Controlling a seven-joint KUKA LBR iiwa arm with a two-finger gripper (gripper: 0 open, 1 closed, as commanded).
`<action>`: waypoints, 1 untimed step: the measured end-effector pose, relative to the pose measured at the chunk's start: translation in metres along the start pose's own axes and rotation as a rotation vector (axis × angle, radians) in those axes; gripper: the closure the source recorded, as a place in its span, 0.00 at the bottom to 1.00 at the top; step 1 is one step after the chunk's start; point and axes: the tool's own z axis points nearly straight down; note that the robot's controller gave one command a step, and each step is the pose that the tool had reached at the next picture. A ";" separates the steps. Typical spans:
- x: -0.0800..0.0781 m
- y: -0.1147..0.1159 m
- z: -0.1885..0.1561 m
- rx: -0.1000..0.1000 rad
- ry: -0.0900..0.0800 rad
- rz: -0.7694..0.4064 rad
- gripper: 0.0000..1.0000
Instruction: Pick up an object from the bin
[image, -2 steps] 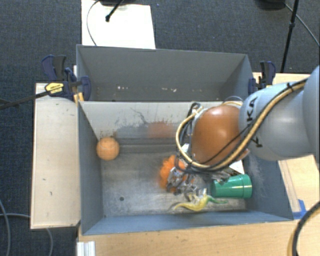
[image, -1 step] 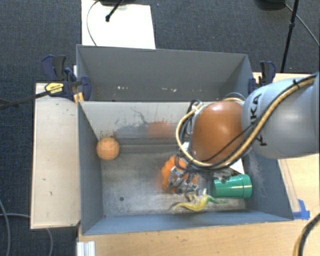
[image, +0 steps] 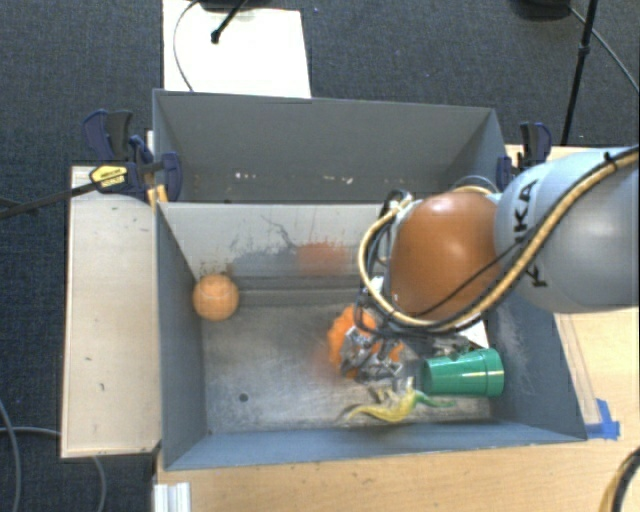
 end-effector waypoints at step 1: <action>0.034 -0.025 -0.004 -0.003 0.005 -0.120 1.00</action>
Offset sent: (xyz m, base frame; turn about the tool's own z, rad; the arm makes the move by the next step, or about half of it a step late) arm 0.0217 -0.0364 0.1562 -0.2572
